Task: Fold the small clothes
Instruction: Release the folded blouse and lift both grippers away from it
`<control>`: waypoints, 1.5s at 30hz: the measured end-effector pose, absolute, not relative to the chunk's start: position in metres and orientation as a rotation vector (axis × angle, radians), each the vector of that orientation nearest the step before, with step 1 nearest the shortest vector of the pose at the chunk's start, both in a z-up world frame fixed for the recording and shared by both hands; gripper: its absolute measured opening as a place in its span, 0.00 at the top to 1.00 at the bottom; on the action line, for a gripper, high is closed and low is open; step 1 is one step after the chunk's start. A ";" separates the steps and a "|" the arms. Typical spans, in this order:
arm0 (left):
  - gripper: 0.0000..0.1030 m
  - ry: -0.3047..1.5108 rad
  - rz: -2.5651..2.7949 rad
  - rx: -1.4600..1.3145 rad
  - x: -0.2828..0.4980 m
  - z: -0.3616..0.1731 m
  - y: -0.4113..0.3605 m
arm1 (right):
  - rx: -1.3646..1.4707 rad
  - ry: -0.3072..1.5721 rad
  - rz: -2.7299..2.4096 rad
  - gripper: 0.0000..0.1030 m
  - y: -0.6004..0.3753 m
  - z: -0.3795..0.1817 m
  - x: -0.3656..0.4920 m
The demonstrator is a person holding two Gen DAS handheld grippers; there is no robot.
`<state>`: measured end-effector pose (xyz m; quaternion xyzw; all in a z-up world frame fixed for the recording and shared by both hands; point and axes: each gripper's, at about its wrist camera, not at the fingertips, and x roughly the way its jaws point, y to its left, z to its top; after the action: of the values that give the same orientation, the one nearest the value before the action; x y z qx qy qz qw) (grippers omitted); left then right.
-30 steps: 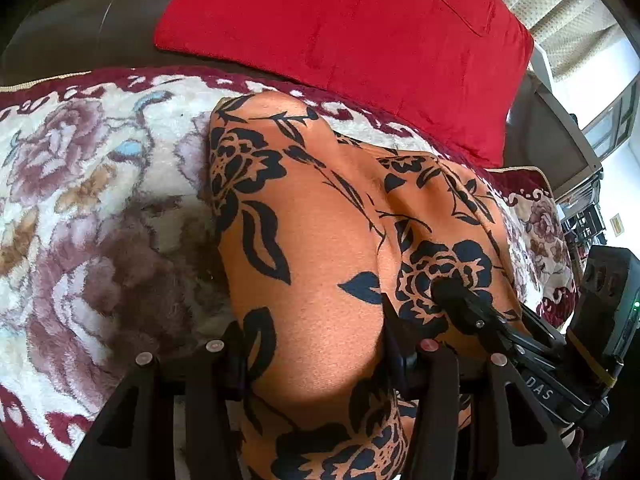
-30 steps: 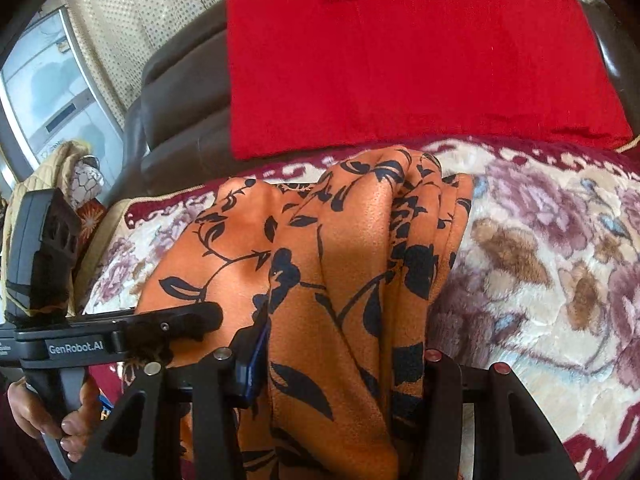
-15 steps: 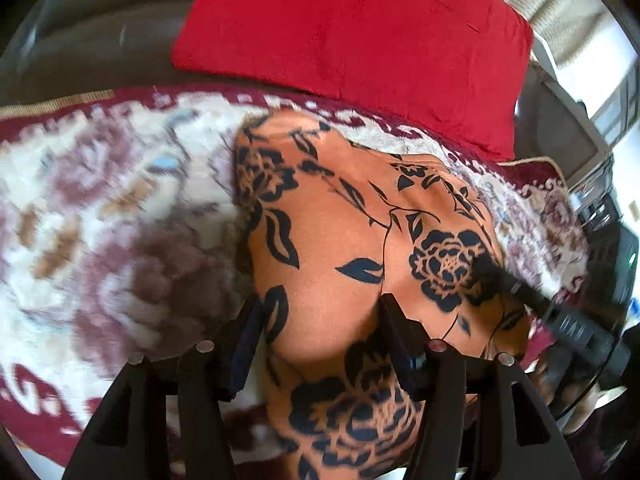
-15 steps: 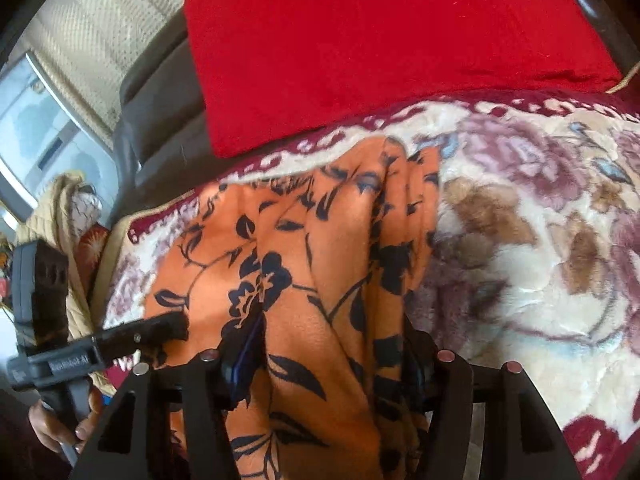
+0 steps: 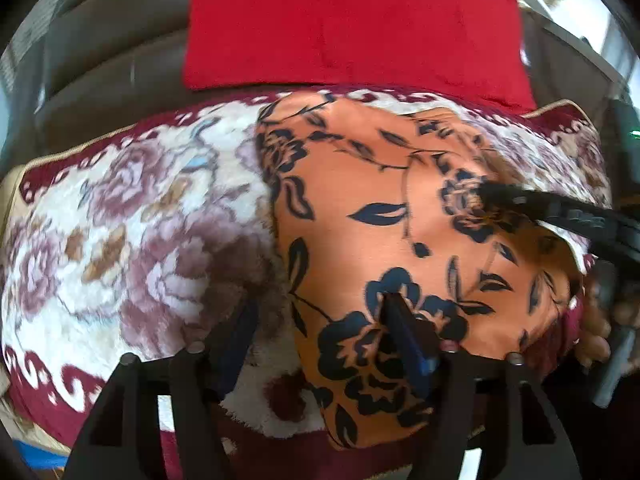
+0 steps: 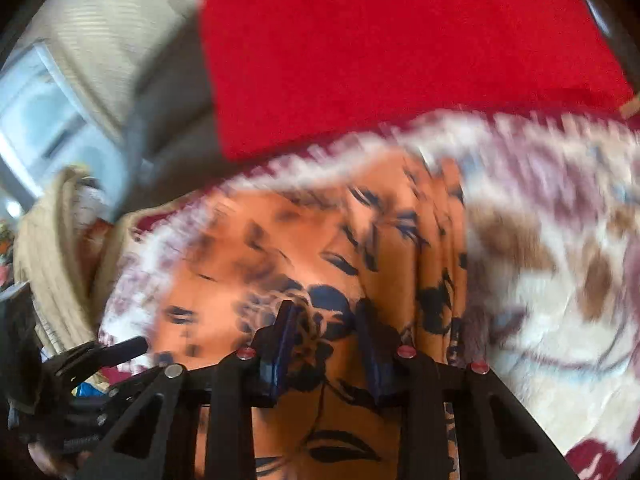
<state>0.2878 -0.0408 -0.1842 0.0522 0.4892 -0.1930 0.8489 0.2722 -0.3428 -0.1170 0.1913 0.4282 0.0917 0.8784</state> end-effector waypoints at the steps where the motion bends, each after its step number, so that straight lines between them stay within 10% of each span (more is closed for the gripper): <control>1: 0.32 1.032 -0.407 0.097 0.288 -0.182 -0.039 | 0.406 0.882 0.190 0.71 -0.345 -0.115 0.271; 45: 0.15 0.536 -0.259 0.182 0.149 -0.018 0.004 | -0.131 0.548 -0.104 0.68 -0.257 0.035 0.100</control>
<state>0.1486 0.0035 -0.0180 0.0895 0.2635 -0.1275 0.9520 0.1003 -0.2574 0.0353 -0.0647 0.2702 -0.0511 0.9593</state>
